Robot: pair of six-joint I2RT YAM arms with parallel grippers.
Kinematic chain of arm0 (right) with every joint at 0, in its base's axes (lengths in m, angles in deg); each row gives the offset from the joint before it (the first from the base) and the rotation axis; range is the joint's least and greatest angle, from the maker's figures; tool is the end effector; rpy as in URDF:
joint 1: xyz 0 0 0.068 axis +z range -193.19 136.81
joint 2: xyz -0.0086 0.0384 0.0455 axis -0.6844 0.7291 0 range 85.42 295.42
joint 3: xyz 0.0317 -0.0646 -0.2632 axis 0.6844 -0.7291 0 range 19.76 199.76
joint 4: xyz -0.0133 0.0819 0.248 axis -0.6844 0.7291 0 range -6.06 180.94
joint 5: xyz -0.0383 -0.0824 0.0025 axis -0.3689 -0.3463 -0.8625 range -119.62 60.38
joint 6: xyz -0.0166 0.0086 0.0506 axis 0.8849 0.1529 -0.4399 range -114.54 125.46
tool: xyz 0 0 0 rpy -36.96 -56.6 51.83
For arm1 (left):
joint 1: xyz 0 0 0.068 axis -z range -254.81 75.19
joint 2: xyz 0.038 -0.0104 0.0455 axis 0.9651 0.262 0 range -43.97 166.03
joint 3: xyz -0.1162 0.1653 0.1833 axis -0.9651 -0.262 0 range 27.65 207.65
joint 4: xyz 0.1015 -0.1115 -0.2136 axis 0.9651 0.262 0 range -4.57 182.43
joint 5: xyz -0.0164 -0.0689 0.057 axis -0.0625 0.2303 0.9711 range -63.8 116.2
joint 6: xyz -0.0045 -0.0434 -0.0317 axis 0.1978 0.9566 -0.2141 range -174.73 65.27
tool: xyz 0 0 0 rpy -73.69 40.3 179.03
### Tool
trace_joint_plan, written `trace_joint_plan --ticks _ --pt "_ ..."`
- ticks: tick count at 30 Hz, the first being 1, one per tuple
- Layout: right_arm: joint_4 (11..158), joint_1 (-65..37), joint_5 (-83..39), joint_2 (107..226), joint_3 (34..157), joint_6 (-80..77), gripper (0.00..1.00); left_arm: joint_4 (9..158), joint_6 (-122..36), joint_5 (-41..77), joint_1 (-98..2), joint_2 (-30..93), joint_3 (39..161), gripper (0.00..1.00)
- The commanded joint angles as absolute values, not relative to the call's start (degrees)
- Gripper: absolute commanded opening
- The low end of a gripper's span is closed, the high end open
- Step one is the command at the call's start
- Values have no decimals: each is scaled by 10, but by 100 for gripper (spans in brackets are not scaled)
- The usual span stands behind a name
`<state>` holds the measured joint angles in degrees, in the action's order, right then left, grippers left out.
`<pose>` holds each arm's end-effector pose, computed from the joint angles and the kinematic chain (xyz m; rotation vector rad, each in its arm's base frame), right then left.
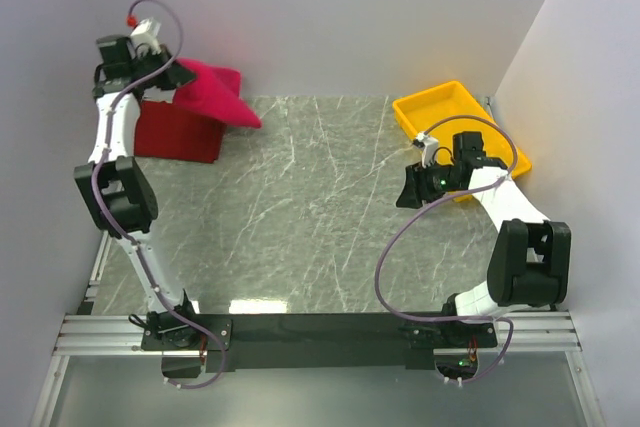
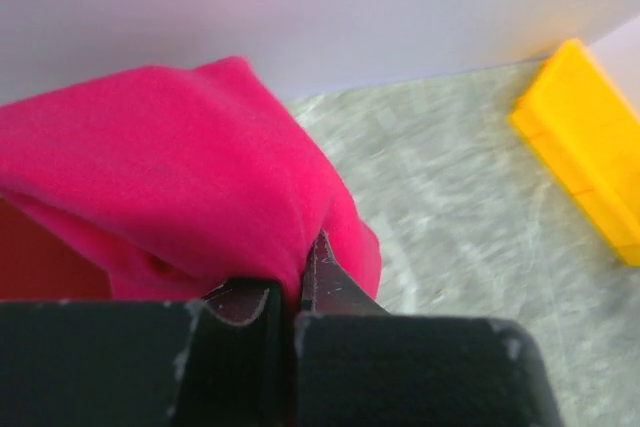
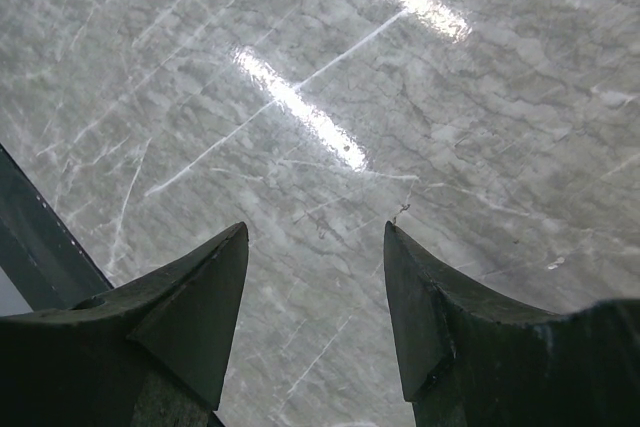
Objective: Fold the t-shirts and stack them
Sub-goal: Neatly place the folded tshirt to the corner
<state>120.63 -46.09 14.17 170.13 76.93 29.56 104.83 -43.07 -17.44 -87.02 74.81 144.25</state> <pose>0.2850 0.0103 0.2265 -0.6633 2.3356 0.8157 0.4812 0.0790 0.3588 0.1095 1.9017 -0.7300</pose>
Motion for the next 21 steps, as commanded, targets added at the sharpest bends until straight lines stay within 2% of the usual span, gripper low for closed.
trace_joint_plan --ticks 1,10,15,21 --pt "1194 -465 135 1701 796 295 64 1065 -494 -205 -921 748 1395 1" --pt "1192 -465 135 1721 792 292 64 1159 -593 -134 -954 784 1369 1" --pt "1194 -465 139 1720 787 295 64 1172 -567 -6 -966 791 1373 1" --pt "1190 -465 142 1723 782 295 64 1142 -511 62 -979 768 1308 1"
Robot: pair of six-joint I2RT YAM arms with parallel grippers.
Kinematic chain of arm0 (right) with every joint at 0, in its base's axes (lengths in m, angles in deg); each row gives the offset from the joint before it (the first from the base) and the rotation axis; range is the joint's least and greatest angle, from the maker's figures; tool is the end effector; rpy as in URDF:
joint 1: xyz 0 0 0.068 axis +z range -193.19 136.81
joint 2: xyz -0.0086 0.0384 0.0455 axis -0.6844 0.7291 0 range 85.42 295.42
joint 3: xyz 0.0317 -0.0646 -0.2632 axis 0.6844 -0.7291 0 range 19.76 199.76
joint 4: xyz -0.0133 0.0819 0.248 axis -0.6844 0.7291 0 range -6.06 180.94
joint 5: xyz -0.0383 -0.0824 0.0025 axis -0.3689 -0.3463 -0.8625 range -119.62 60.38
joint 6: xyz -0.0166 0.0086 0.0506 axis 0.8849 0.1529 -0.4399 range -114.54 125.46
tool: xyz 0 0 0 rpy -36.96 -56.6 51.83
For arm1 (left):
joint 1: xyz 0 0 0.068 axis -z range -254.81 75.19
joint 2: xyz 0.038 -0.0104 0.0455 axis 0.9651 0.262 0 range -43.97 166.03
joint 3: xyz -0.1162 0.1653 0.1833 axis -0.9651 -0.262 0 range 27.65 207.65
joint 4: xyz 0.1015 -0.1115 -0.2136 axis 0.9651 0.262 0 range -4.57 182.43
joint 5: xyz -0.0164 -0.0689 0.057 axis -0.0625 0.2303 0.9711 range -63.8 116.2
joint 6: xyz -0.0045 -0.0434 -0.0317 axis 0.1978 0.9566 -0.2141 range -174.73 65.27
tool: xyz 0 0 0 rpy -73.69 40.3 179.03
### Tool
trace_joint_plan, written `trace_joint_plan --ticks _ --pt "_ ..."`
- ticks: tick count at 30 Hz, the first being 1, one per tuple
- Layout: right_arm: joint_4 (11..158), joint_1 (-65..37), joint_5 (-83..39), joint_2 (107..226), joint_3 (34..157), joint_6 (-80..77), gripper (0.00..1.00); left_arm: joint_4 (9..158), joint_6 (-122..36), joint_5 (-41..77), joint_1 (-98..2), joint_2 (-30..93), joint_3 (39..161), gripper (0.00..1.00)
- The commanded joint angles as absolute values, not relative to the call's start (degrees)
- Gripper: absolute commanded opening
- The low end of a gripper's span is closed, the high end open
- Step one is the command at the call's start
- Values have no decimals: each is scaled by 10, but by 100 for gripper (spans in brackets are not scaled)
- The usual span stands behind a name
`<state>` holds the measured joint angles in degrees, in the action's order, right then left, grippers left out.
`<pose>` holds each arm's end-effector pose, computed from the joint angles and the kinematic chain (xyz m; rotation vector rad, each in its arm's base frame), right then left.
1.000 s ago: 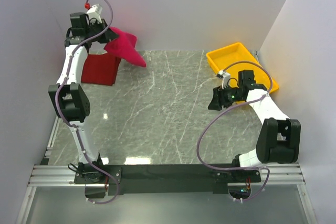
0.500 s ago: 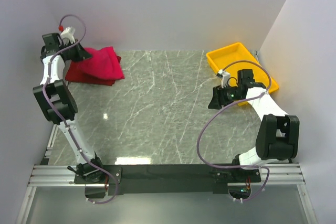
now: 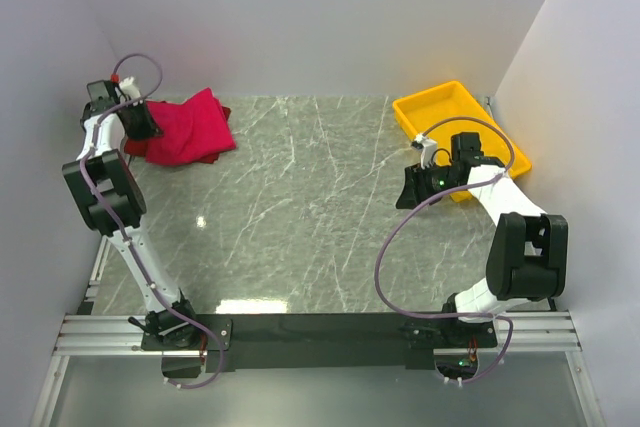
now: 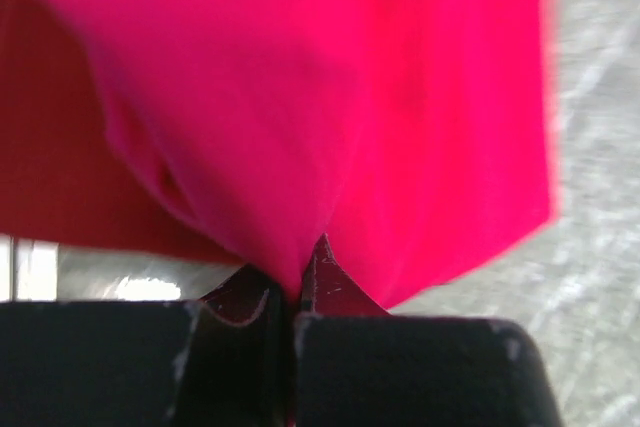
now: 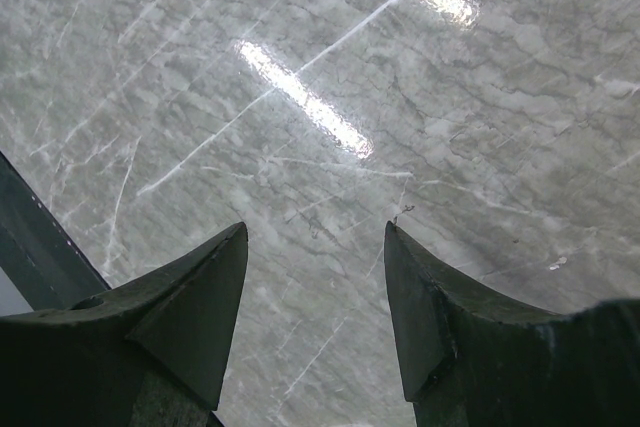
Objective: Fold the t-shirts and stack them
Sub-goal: Neatly place the folded tshirt to the corner
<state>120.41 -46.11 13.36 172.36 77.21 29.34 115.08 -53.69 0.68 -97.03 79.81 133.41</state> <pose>0.2904 0.0096 0.2174 -0.6478 2.3724 0.8176 0.4593 0.1710 0.2357 -0.2681 2.3116 -0.3512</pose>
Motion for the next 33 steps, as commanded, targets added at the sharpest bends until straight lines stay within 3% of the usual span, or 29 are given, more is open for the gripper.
trace_joint_plan --ticks 1,23,33 --pt "1190 -464 142 1722 781 295 64 1141 -509 64 -979 767 1299 1" --pt "1191 -445 141 1716 773 296 66 1130 -436 95 -981 781 1309 1" --pt "1188 -435 140 1716 776 293 66 1086 -361 -22 -975 730 1317 1"
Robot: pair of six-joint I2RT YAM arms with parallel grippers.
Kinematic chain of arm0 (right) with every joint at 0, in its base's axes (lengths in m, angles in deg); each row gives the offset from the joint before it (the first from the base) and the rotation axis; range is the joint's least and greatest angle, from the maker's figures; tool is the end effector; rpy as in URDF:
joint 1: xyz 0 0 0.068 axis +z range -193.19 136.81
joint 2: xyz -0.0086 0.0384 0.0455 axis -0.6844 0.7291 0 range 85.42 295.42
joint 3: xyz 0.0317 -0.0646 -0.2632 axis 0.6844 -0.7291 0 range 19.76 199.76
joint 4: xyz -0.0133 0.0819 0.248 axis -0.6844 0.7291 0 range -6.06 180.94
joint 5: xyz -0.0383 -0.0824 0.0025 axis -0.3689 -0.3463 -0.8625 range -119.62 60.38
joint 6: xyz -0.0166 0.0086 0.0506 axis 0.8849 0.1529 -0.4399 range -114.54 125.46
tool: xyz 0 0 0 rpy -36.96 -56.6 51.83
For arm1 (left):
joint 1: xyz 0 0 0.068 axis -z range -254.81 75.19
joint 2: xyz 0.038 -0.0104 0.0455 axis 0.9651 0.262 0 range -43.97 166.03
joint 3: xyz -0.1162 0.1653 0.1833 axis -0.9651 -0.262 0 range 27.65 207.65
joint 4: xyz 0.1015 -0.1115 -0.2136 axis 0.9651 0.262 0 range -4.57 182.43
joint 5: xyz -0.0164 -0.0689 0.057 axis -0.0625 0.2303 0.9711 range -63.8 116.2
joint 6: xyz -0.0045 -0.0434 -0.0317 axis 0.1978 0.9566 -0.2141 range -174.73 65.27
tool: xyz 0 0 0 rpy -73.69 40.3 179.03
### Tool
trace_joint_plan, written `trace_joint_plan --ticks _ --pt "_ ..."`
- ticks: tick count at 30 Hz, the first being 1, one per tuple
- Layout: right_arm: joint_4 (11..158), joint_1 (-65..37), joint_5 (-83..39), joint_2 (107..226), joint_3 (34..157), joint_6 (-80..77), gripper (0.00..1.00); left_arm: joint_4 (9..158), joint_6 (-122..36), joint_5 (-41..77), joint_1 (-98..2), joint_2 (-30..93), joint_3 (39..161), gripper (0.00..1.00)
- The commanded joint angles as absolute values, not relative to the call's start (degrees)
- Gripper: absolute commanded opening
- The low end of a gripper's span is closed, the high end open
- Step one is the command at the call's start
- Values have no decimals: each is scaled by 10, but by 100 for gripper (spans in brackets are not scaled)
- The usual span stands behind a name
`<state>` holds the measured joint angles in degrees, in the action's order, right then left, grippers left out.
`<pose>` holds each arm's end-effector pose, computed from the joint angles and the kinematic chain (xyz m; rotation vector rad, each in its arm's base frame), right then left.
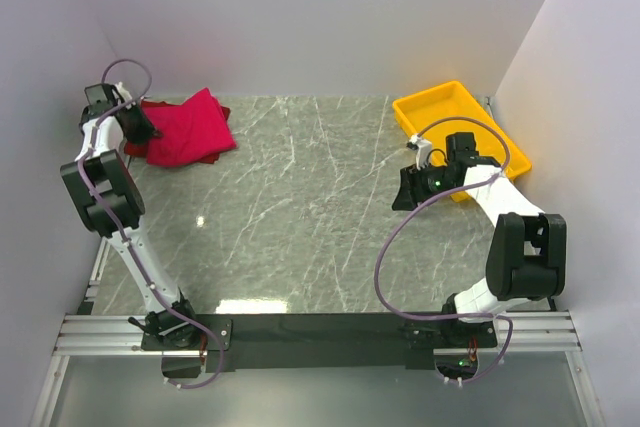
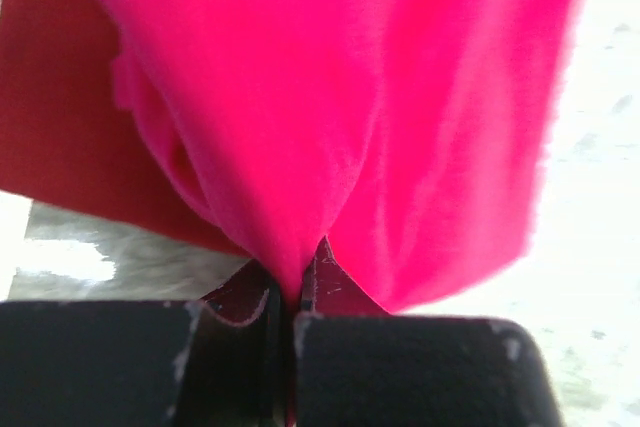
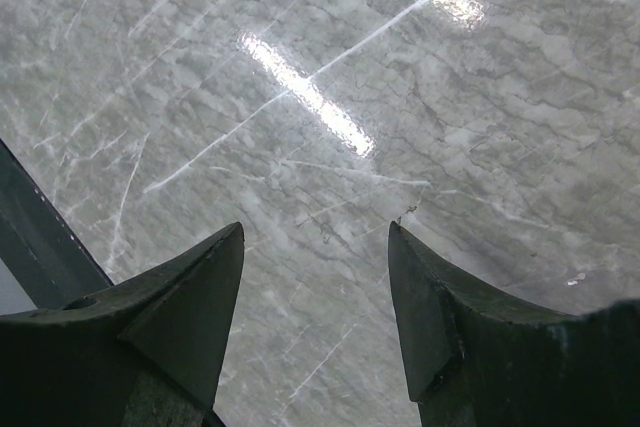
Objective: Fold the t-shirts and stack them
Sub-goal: Neatly place the folded tshirt to the corner
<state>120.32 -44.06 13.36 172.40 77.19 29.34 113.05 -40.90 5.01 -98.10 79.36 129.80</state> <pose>0.2900 0.0199 0.2172 -0.6922 2.3665 0.8325 0.4513 0.1802 0.2208 -0.5971 2.3030 -0.3690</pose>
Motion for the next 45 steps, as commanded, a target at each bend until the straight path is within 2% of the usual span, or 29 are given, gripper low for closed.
trace_joint_plan --ticks 1,9,20,26,27,33,38,42,45 --pt "1187 -435 140 1715 776 292 66 1078 -349 -33 -971 721 1315 1" --pt "1181 -435 144 1702 777 284 66 979 -187 -109 -865 637 1283 1" --pt "1182 -445 126 1636 763 285 67 818 4 -77 -653 554 1192 1" --pt "1210 -479 127 1610 786 312 67 788 -3 -80 -559 478 993 1" --pt "1213 -482 128 1607 787 317 67 779 -7 -87 -550 471 930 1" --pt "1233 -486 147 1616 789 338 68 787 -15 -82 -442 458 733 1" --pt "1272 -460 162 1623 783 381 68 834 26 10 -375 415 649 1" --pt "1289 -404 149 1611 756 457 69 869 67 110 -371 352 603 1" --pt "1286 -356 120 1610 737 503 72 859 110 135 -371 303 570 1"
